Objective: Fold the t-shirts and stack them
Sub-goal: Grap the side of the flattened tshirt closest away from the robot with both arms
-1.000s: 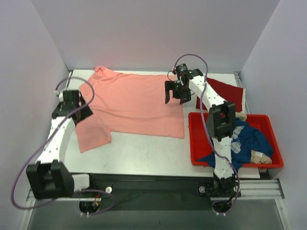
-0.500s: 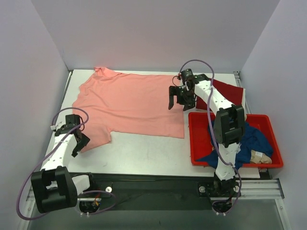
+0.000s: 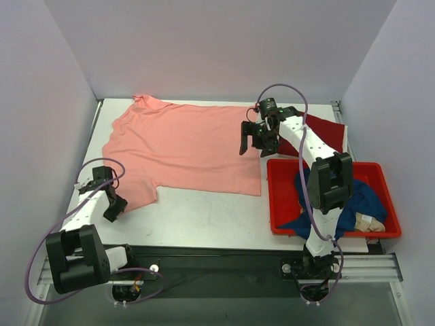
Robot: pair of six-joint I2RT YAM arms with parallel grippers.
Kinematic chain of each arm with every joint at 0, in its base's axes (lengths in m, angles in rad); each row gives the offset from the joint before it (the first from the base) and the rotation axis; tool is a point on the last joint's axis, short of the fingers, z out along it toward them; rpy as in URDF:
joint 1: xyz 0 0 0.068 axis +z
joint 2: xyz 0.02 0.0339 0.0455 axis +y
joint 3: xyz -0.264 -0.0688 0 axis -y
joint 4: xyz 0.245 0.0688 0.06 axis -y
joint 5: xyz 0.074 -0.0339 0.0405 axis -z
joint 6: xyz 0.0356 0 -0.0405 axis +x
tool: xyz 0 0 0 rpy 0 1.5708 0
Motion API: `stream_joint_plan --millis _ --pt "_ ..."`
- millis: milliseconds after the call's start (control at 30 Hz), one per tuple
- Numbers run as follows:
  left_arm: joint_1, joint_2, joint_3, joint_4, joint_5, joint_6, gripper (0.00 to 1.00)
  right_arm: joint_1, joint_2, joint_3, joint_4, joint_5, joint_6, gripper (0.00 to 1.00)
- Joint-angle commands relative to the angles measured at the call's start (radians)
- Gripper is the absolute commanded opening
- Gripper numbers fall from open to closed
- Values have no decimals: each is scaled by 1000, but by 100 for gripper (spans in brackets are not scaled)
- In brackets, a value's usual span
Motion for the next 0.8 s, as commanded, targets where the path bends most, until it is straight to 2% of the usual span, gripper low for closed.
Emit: stream_joint_plan --millis 0,533,767 --pt "23 -25 -19 58 10 5 48 0 -57 -18 -14 -7 9 86" --pt "88 -61 -74 167 39 11 45 0 -75 -61 -11 -17 7 86" --pt "114 -39 -91 198 47 20 35 0 -78 -84 -11 -25 9 85"
